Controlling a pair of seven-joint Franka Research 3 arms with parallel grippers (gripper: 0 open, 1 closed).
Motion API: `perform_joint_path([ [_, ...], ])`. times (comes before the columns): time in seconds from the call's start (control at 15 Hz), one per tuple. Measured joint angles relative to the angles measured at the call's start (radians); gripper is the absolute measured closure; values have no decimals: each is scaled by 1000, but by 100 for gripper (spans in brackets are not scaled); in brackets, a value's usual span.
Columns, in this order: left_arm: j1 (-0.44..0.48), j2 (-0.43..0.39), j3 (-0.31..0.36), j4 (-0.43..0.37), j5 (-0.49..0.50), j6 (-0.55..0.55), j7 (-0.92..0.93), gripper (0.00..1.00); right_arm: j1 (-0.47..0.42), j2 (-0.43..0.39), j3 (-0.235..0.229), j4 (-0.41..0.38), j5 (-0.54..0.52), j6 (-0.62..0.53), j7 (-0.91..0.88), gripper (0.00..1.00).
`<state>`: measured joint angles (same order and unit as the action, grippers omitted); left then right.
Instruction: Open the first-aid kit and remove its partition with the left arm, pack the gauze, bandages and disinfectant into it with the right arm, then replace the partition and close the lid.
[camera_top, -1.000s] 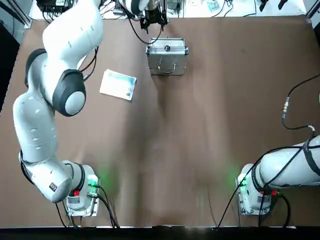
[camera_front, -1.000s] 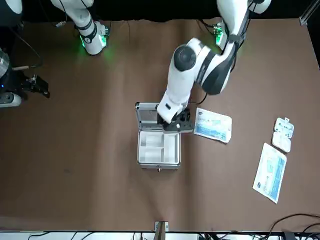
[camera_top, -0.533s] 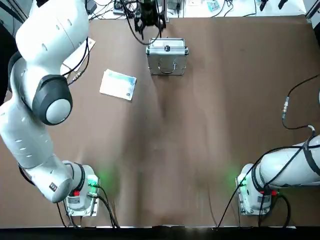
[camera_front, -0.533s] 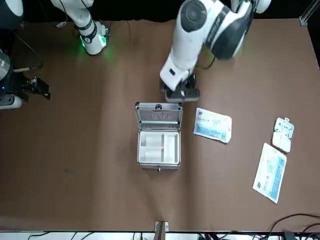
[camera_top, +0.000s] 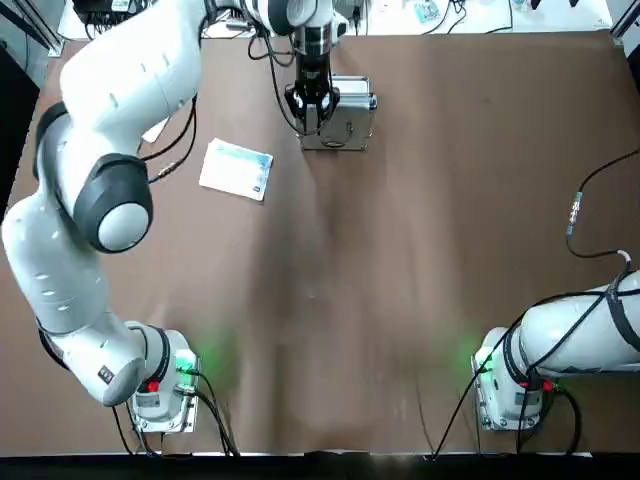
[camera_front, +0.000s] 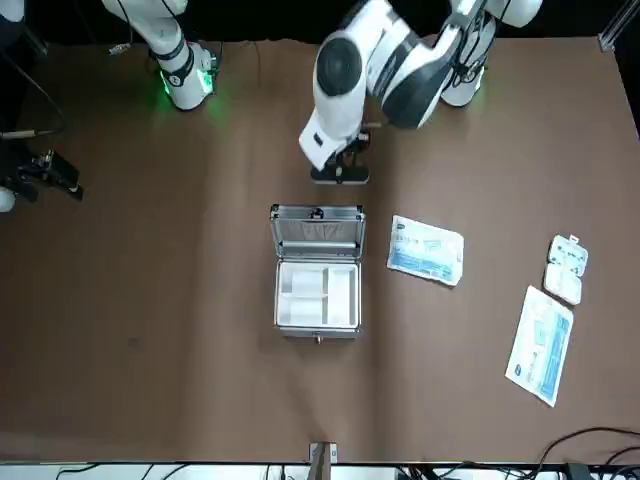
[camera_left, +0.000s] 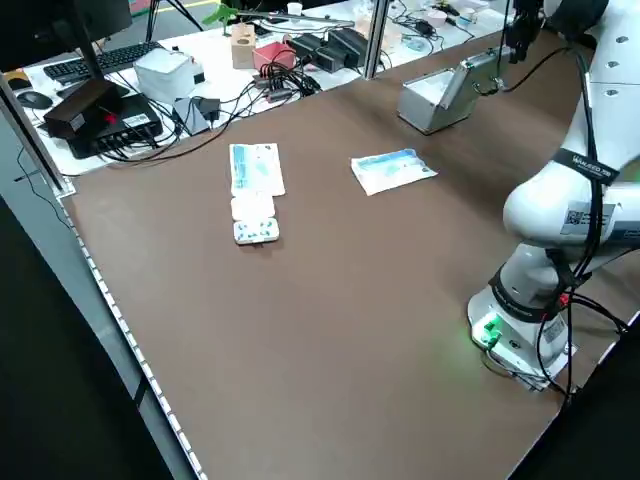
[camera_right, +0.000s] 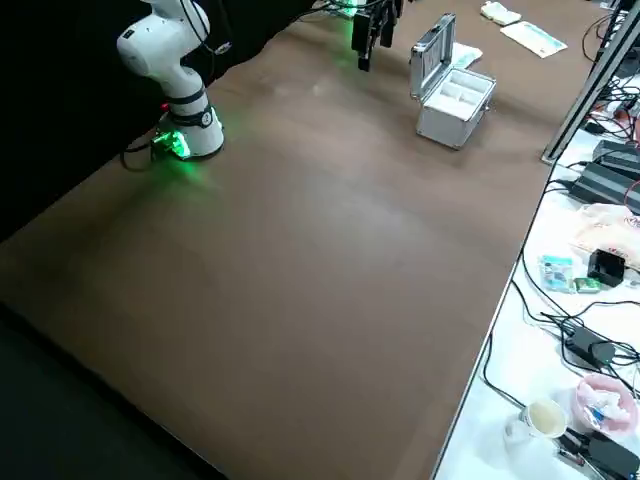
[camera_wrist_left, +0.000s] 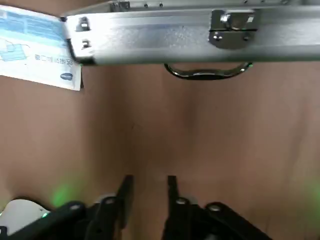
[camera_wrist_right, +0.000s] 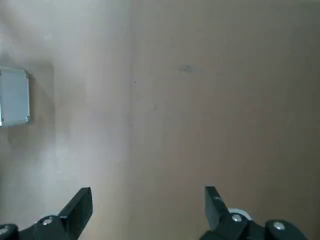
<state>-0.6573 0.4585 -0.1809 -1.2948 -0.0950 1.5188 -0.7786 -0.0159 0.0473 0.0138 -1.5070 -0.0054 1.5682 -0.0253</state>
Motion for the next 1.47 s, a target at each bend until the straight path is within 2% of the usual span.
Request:
perform_joint_path([
  [0.2, 1, 69, 2, 0, 1, 60, 0, 94, -1, -5, 0, 0, 0, -10, 0, 1],
  [0.27, 2, 85, 3, 0, 2, 89, 0, 99, -1, -10, -1, 0, 0, -21, 0, 1],
  [0.4, 4, 106, 5, 0, 26, 142, 0, 99, -3, -26, -1, -4, 0, -30, 0, 1],
  [0.67, 4, 129, 13, 0, 137, 275, 0, 99, -3, -47, -1, -20, 0, -31, 0, 1],
  [1.0, 19, 128, 117, 21, 169, 517, 0, 99, -3, -48, -1, -29, 0, -28, 0, 1],
  [1.07, 22, 125, 123, 28, 169, 525, 1, 99, -3, -48, -1, -29, 0, -28, 0, 1],
  [1.2, 31, 112, 126, 42, 173, 524, 3, 97, -3, -48, -1, -30, 0, -27, 0, 1],
  [1.33, 56, 78, 126, 50, 174, 489, 43, 81, -3, -48, -1, -30, 0, -26, 0, 1],
  [1.47, 84, 27, 126, 52, 174, 377, 138, 63, -3, -48, -1, -31, 0, -26, 0, 1],
])
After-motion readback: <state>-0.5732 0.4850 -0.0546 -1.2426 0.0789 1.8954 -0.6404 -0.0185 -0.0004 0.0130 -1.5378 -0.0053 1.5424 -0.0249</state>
